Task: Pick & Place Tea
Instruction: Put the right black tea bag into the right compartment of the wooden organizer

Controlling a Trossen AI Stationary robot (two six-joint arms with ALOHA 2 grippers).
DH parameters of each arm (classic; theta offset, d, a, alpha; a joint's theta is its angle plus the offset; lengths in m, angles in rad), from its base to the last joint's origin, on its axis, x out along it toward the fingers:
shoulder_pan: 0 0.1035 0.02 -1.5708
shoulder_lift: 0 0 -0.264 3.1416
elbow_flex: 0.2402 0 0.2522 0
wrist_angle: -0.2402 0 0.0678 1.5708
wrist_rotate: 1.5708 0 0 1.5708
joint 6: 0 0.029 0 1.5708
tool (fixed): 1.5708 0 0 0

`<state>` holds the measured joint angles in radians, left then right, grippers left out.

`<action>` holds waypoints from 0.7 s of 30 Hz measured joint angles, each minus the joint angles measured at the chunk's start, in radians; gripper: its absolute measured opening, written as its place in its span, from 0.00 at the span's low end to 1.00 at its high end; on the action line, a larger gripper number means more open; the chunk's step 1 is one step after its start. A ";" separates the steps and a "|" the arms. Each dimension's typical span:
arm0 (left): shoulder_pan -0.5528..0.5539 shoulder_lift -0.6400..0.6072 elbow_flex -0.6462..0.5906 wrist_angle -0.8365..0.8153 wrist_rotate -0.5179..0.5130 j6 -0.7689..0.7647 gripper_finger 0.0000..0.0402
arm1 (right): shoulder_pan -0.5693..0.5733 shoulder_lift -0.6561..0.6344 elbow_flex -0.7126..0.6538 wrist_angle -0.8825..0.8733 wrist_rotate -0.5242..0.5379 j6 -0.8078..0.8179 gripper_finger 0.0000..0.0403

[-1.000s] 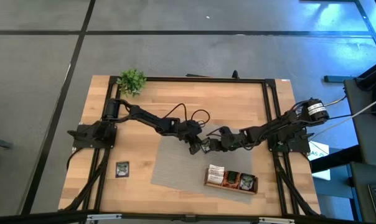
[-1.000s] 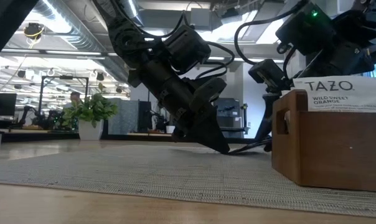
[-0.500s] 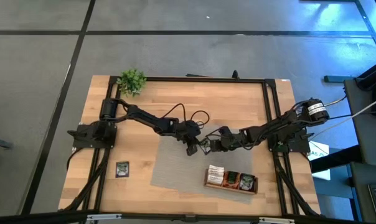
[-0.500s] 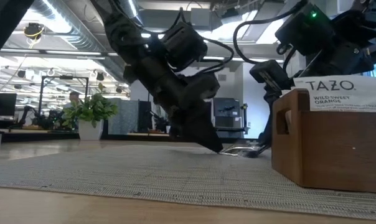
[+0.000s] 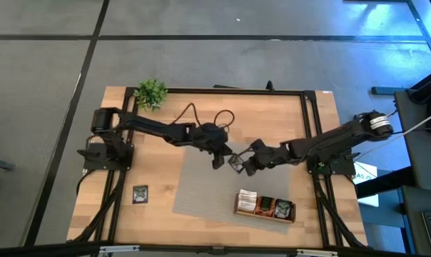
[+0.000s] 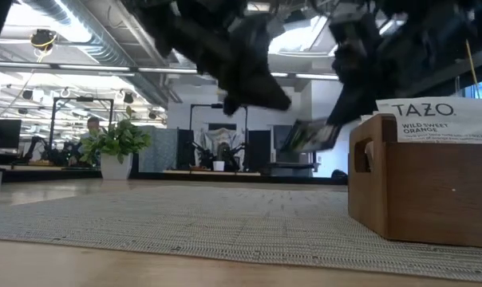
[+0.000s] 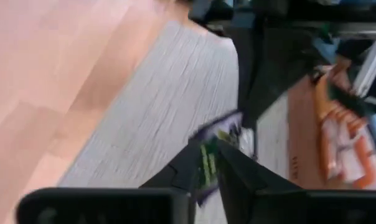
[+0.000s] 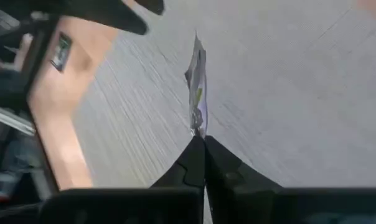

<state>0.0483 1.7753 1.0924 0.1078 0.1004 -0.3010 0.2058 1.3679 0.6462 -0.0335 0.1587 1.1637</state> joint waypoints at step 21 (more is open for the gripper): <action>-0.223 -0.196 0.002 0.252 -0.017 -0.149 0.43 | 0.416 -0.233 0.723 -0.606 0.290 -0.530 0.00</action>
<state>-0.1743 1.5791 1.0946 0.3597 0.0839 -0.4503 0.6216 1.1354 1.3694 -0.6390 0.4491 0.6340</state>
